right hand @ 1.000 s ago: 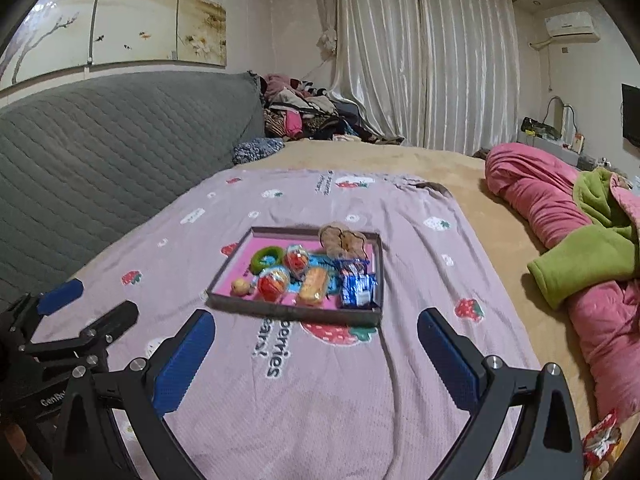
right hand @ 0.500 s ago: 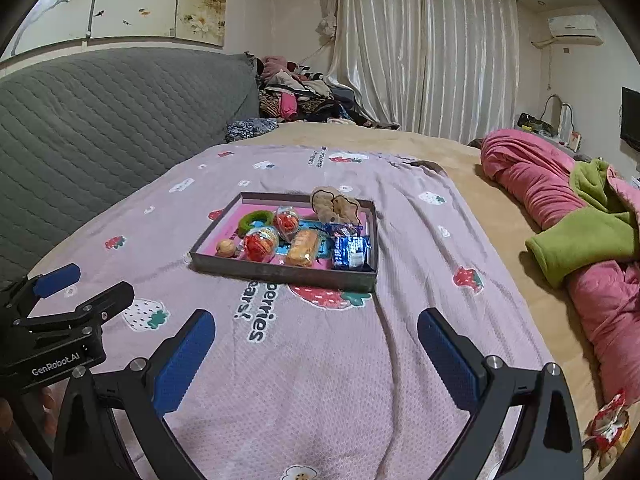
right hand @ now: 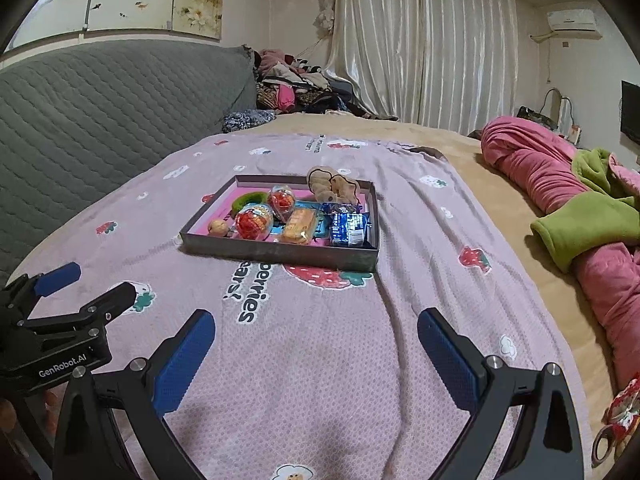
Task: Organize objects
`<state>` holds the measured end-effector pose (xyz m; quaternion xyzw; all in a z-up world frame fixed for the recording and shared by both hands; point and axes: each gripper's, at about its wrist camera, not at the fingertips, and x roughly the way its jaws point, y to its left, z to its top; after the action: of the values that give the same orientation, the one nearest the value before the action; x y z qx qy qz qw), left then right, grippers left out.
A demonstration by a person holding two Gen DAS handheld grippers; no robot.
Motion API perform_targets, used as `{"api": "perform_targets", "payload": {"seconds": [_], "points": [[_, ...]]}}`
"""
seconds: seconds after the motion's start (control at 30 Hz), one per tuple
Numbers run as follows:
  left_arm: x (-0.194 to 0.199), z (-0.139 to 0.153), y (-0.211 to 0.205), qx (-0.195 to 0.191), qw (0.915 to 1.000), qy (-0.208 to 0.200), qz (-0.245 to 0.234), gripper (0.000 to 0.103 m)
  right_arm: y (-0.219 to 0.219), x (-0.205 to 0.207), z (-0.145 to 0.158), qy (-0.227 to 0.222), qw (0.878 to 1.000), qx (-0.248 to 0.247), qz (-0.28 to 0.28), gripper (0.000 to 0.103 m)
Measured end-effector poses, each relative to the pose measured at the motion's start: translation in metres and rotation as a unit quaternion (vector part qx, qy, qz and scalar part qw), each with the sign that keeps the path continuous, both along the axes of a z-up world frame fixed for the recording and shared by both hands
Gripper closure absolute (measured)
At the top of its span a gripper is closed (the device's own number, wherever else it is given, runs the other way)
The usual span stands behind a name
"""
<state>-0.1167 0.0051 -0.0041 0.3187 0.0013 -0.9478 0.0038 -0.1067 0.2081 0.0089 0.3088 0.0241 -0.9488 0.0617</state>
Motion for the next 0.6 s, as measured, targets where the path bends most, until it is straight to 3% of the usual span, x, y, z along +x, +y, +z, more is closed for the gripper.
{"api": "perform_targets", "payload": {"seconds": [0.23, 0.6], "points": [[-0.007, -0.016, -0.003, 0.002, 0.9999, -0.014, 0.006, 0.012, 0.004, -0.001, -0.013, -0.003, 1.0, -0.005, -0.002, 0.001], [-0.006, -0.023, 0.001, -0.008, 1.0, -0.003, 0.001, 0.012, 0.0, -0.003, -0.03, -0.017, 1.0, -0.001, 0.008, 0.001]]}}
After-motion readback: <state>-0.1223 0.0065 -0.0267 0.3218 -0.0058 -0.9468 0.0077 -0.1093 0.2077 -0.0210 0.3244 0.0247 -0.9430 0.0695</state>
